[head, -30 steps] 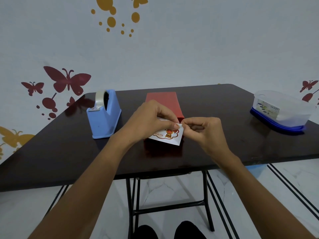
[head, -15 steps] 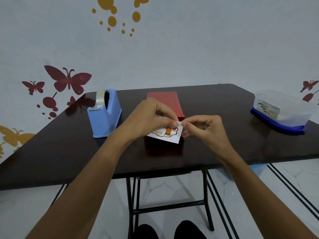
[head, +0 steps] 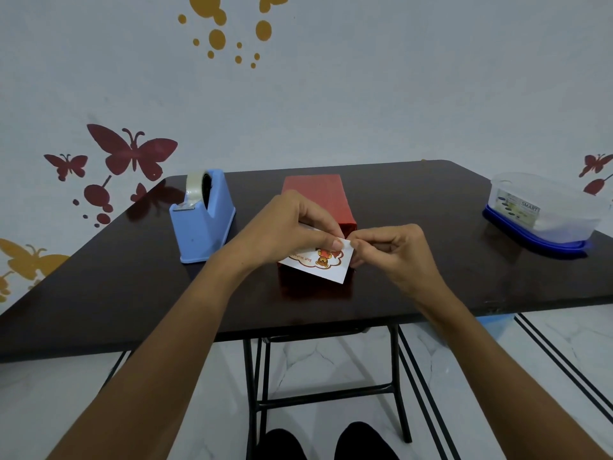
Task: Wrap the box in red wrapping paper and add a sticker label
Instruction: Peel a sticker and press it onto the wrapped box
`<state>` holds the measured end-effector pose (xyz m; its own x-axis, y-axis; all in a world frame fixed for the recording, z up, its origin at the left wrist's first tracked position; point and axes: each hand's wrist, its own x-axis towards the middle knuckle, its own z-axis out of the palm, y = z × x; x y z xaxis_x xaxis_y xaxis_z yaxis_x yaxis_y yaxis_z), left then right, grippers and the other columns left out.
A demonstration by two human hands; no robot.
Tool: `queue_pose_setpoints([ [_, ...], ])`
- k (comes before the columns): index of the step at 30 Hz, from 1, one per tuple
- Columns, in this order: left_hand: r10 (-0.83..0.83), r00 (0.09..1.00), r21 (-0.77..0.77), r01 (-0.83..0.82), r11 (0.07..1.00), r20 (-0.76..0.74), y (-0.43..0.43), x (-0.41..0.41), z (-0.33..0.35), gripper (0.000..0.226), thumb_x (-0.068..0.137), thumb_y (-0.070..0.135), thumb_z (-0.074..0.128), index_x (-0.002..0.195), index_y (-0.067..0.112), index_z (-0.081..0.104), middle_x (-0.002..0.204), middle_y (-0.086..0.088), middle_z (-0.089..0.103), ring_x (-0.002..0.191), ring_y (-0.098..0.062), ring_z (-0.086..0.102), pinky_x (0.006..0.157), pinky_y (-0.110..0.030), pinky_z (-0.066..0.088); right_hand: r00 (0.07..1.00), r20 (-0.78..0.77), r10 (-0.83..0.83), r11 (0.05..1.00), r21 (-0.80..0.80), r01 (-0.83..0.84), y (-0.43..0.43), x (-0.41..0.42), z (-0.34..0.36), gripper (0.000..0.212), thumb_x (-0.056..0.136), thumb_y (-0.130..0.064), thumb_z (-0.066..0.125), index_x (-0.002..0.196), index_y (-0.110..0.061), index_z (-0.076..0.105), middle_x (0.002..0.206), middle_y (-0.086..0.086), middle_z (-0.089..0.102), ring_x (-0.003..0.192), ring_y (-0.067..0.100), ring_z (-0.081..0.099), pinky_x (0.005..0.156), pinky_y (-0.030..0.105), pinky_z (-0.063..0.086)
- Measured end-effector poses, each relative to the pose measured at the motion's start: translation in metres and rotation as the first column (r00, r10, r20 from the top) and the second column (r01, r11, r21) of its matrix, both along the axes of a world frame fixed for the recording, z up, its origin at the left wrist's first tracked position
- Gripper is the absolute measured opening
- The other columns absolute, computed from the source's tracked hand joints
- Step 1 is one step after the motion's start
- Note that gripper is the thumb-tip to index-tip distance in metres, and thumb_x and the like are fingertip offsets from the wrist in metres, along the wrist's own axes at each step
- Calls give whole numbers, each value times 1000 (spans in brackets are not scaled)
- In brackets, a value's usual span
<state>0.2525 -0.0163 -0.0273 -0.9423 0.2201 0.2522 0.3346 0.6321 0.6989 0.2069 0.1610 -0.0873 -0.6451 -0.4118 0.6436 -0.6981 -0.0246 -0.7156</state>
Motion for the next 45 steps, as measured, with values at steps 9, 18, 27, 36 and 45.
queue_pose_setpoints([
  [9, -16, 1000, 37, 16, 999, -2, -1, -1, 2, 10, 75, 16, 76, 77, 26, 74, 71, 10, 73, 67, -5, 69, 59, -15, 49, 974, 192, 118, 991, -82, -104, 3, 2, 3, 30, 90, 6, 51, 88, -17, 69, 73, -3, 74, 70, 17, 71, 60, 21, 57],
  [18, -3, 1000, -1, 3, 1000, 4, 1, -3, 1, 8, 77, 16, 76, 79, 25, 75, 72, 10, 73, 66, -6, 68, 57, -14, 48, 945, 301, 131, 990, -84, -110, 6, 3, 3, 18, 89, -2, 55, 84, -11, 70, 76, 1, 74, 65, 18, 70, 58, 22, 57],
  [27, -10, 1000, -20, 10, 1000, 4, 0, -3, 2, 8, 78, 17, 75, 81, 24, 75, 76, 7, 74, 69, -8, 69, 58, -16, 50, 940, 306, 153, 987, -90, -132, 9, 4, 3, 12, 83, -10, 59, 87, -11, 70, 79, 0, 74, 69, 19, 71, 60, 22, 57],
  [36, -21, 1000, -26, 22, 999, 15, 1, -4, 0, 7, 78, 16, 75, 81, 23, 76, 71, 12, 72, 67, -5, 68, 55, -13, 47, 954, 266, 136, 990, -67, -123, 6, 3, 3, 20, 84, -2, 59, 88, -19, 69, 73, -8, 73, 73, 16, 72, 59, 20, 57],
  [45, -34, 999, -14, 34, 999, -5, 0, -5, -3, 5, 78, 18, 75, 80, 23, 76, 72, 8, 73, 68, -7, 67, 62, -21, 50, 959, 257, 119, 992, -75, -103, 5, 2, -1, 8, 75, -16, 66, 82, -13, 70, 75, -2, 74, 71, 20, 71, 58, 22, 57],
])
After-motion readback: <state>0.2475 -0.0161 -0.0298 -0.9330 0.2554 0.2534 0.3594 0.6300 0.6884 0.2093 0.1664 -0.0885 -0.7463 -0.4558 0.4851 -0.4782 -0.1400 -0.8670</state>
